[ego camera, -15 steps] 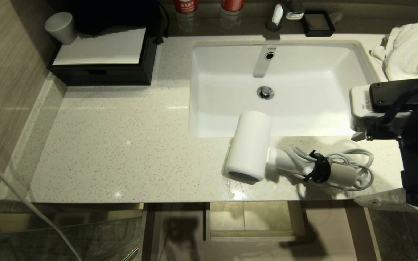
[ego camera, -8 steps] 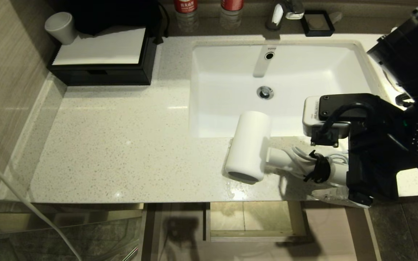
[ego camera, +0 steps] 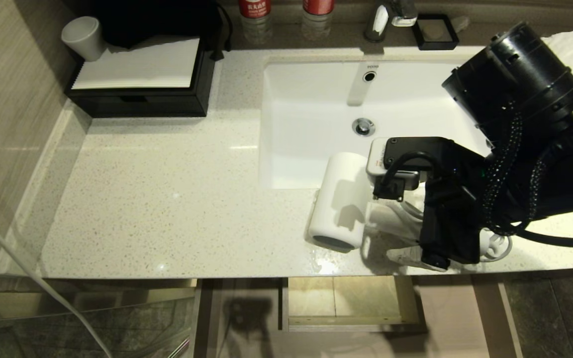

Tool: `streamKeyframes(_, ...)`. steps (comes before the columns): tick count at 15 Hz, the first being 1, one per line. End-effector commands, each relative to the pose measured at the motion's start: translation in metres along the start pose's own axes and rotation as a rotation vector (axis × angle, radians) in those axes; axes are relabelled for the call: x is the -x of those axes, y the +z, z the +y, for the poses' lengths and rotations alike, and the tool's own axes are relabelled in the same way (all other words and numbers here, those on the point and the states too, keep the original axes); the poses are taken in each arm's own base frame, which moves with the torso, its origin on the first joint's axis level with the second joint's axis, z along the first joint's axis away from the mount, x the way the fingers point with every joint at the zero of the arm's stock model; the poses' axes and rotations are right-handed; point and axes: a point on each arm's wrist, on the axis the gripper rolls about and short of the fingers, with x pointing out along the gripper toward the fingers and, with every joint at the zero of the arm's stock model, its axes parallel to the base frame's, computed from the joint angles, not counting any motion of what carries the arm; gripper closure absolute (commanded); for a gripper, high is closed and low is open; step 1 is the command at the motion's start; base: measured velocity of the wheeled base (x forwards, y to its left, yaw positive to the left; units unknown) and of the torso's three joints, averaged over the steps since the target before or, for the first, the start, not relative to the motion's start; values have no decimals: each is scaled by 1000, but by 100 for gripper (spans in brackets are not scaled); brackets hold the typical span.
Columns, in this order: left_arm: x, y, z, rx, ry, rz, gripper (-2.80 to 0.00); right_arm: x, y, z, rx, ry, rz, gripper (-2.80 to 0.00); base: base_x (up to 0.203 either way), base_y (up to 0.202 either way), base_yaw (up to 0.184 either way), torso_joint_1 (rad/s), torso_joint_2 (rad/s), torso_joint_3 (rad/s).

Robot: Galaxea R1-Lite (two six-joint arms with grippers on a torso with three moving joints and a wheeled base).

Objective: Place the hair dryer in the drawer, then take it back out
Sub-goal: Pick up the hairdryer

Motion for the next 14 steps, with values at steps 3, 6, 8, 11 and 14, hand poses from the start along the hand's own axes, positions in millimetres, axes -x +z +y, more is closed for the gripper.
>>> streamKeyframes(3,0,0,0,0,0,2,0,-23,9,2,11,7,12,-280,0,0,0,0,0,0)
streamKeyframes(6,0,0,0,0,0,2,0,-34,13,2,9,2,6,-280,0,0,0,0,0,0)
streamKeyframes(8,0,0,0,-2,-1,2,0,-42,16,3,7,-2,1,-280,0,0,0,0,0,0)
streamKeyframes(11,0,0,0,0,-1,2,0,-49,20,2,0,-31,-2,-280,0,0,0,0,0,0)
streamKeyframes(14,0,0,0,0,0,2,0,-51,19,2,-1,-36,-7,-280,0,0,0,0,0,0)
